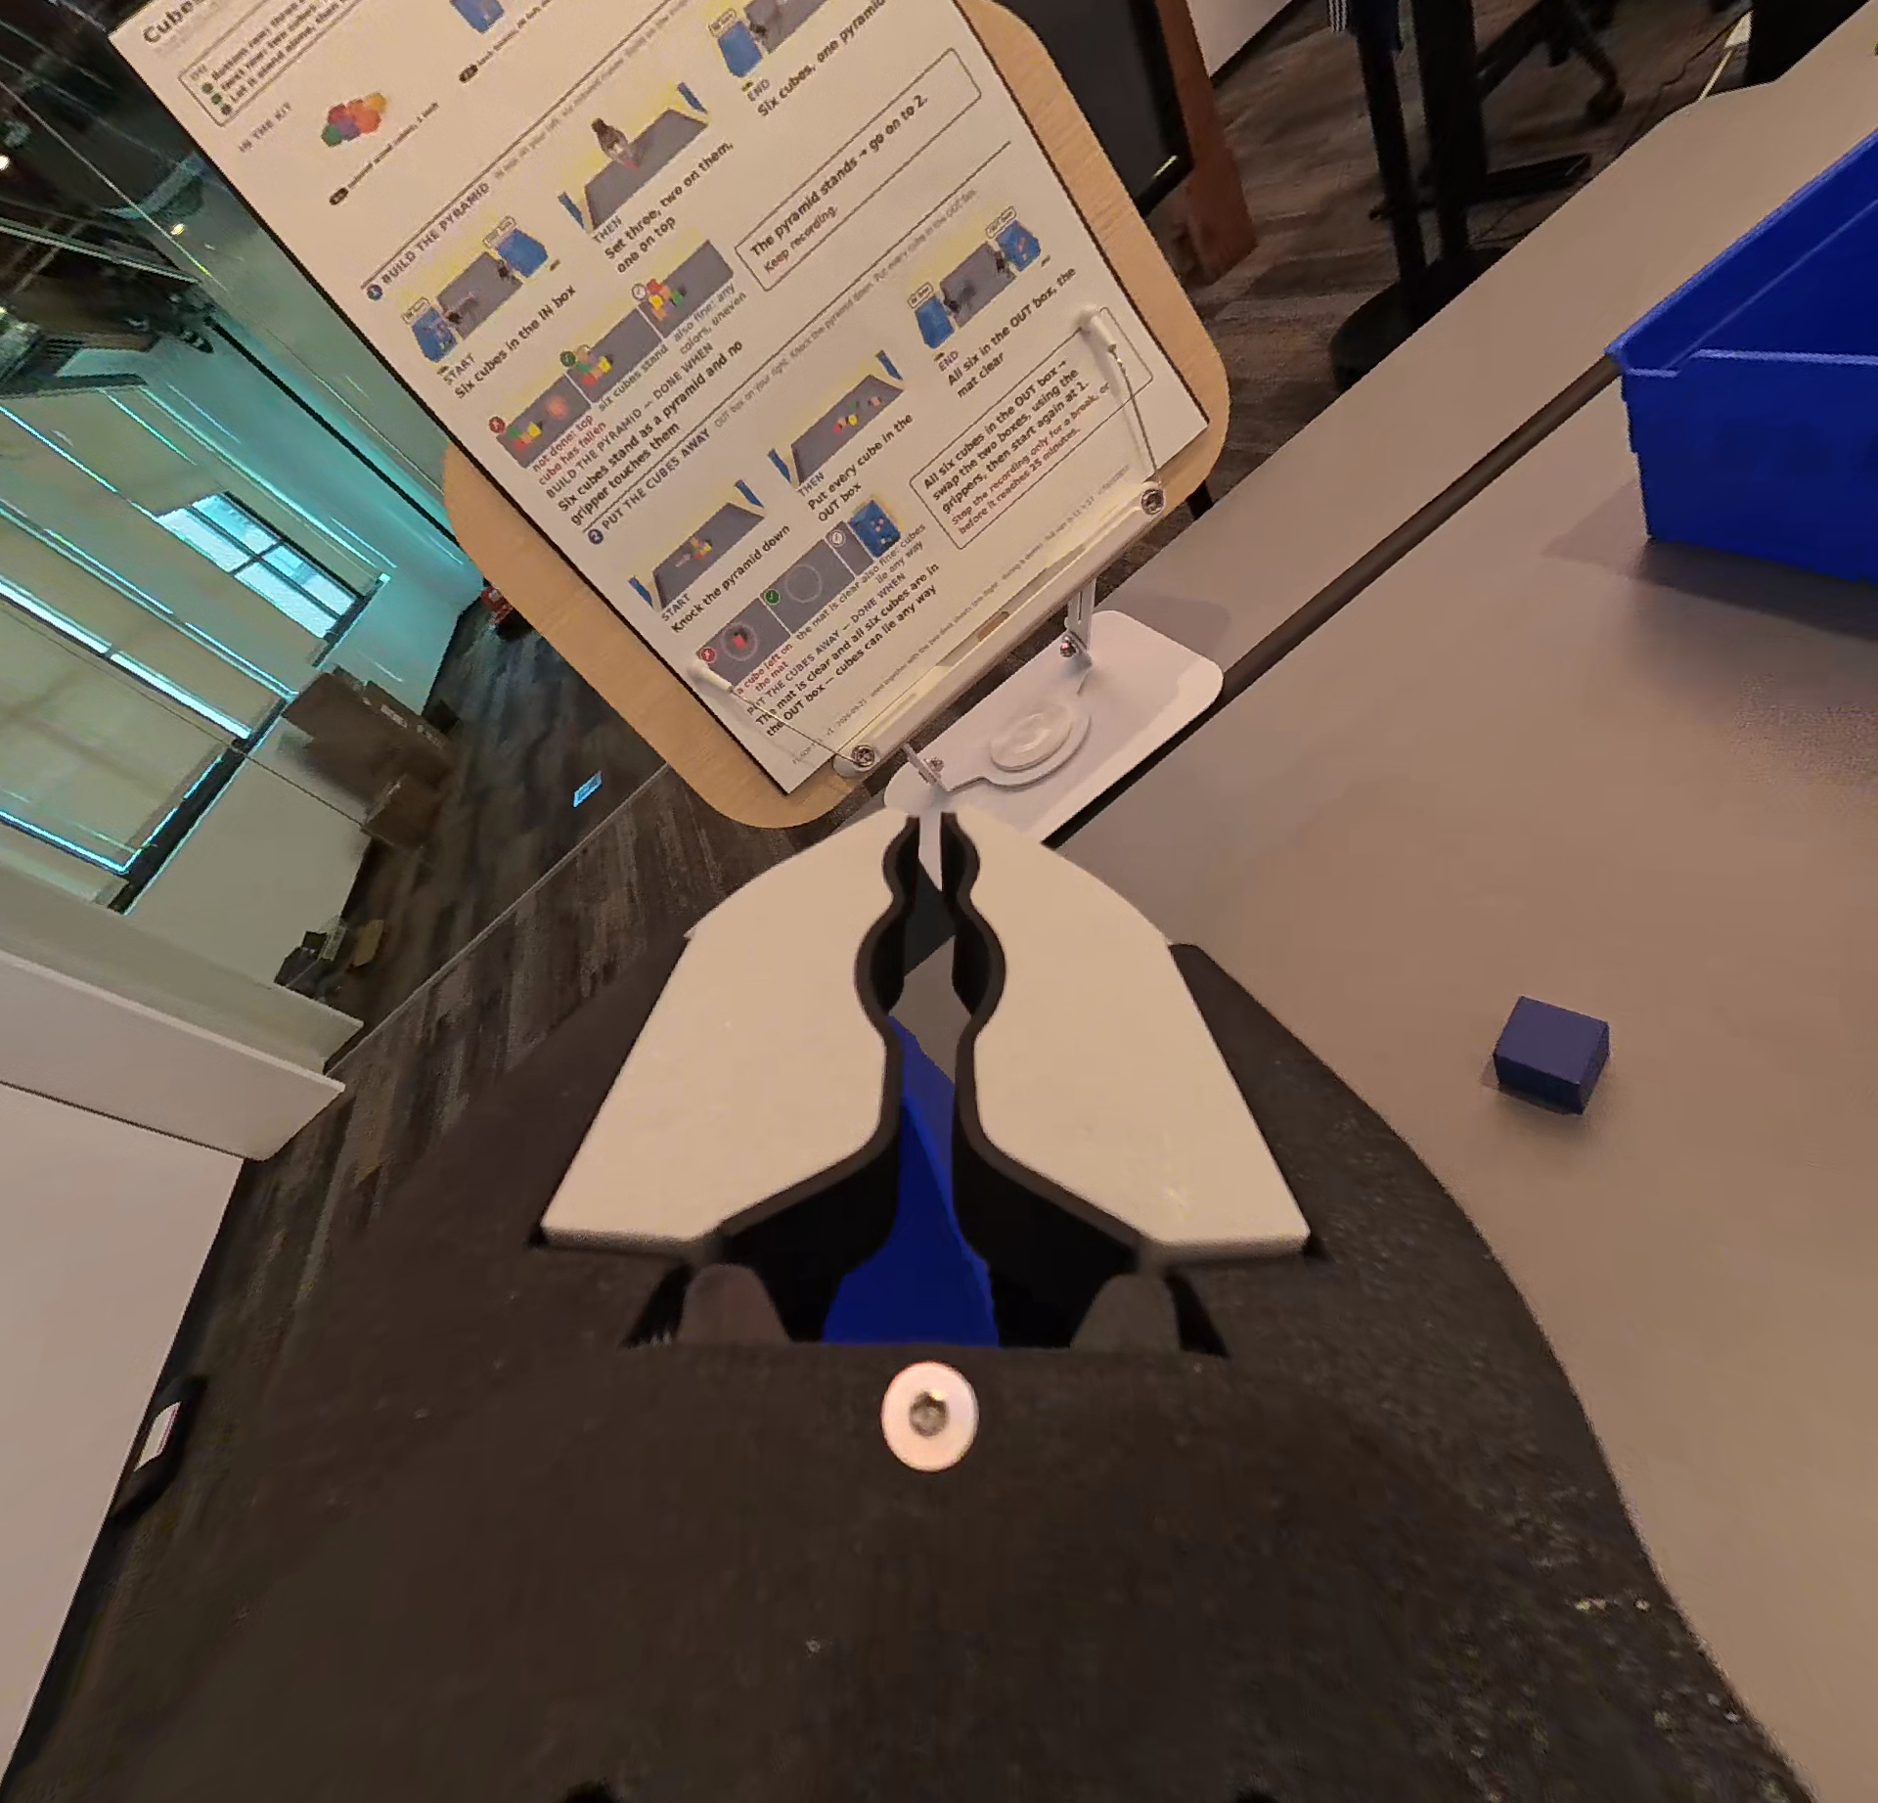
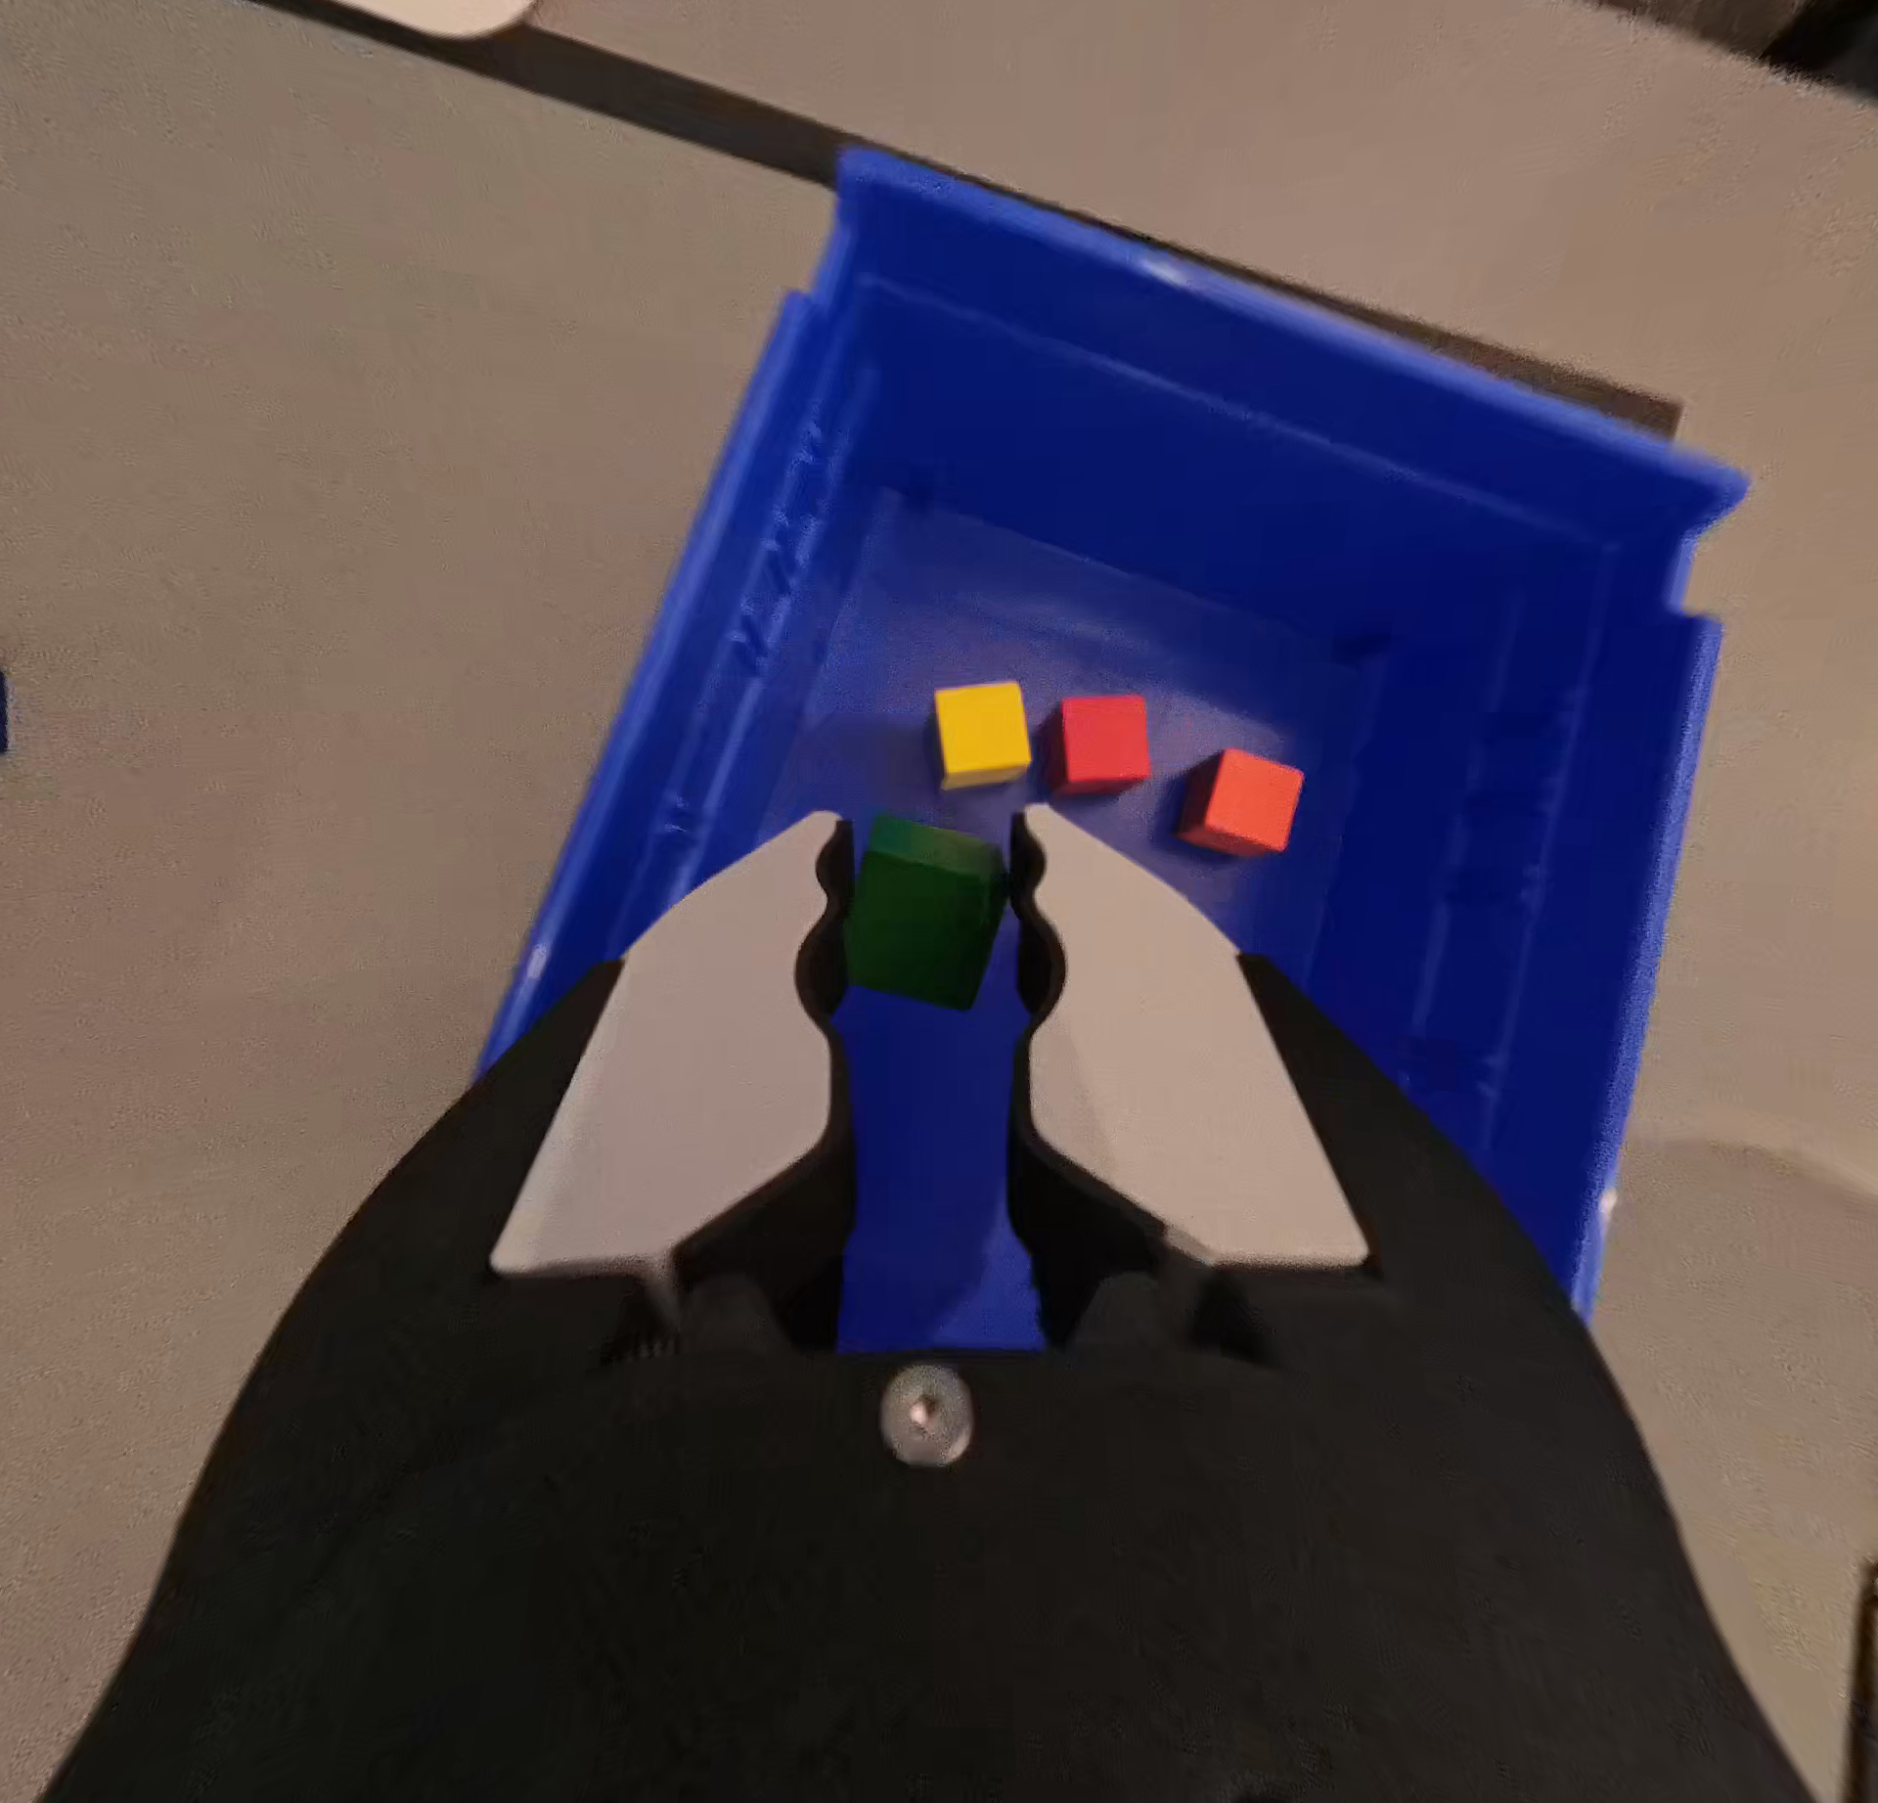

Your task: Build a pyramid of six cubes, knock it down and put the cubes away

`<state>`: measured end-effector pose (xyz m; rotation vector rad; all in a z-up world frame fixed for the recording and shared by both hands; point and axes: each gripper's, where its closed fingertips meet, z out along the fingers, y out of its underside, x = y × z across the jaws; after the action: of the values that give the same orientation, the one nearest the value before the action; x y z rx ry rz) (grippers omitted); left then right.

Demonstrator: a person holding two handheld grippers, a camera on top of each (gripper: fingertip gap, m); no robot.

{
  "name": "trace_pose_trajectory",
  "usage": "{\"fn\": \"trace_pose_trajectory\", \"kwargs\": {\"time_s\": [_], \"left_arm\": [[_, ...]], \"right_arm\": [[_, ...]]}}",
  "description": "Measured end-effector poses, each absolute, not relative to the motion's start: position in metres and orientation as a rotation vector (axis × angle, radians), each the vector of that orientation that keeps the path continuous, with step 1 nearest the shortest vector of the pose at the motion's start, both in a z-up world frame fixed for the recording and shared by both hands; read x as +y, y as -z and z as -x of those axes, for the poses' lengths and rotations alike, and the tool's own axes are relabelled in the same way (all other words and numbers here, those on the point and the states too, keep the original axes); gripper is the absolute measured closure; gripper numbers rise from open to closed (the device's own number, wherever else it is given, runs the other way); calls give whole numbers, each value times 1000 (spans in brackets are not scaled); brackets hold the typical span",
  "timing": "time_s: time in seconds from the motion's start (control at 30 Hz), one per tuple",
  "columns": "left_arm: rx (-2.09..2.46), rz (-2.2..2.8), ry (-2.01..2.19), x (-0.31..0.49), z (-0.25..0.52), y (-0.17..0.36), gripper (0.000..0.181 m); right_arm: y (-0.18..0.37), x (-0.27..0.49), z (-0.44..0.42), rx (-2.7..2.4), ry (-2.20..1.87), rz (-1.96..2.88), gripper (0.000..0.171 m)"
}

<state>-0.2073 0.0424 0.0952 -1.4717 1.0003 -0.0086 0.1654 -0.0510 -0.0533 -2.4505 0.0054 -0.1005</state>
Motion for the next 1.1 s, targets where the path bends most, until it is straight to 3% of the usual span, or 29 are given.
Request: {"fn": "trace_pose_trajectory", "kwargs": {"time_s": [0.3, 0.7, 0.93, 1.0, 1.1], "left_arm": [[1069, 1500, -34, 45, 196, -76, 175], [1102, 1518, -39, 46, 194, -68, 175], [1121, 1521, -44, 45, 193, -66, 175], [1122, 1521, -44, 46, 194, -67, 175], [1119, 1522, -31, 46, 196, -69, 175]], "right_arm": [[132, -78, -203, 133, 4, 2623, 139], [100, -58, -180, 5, -71, 2450, 140], [151, -55, -186, -46, 111, 2695, 133], [138, -57, -190, -14, 121, 2666, 115], [75, -54, -176, -27, 71, 2429, 117]]}}
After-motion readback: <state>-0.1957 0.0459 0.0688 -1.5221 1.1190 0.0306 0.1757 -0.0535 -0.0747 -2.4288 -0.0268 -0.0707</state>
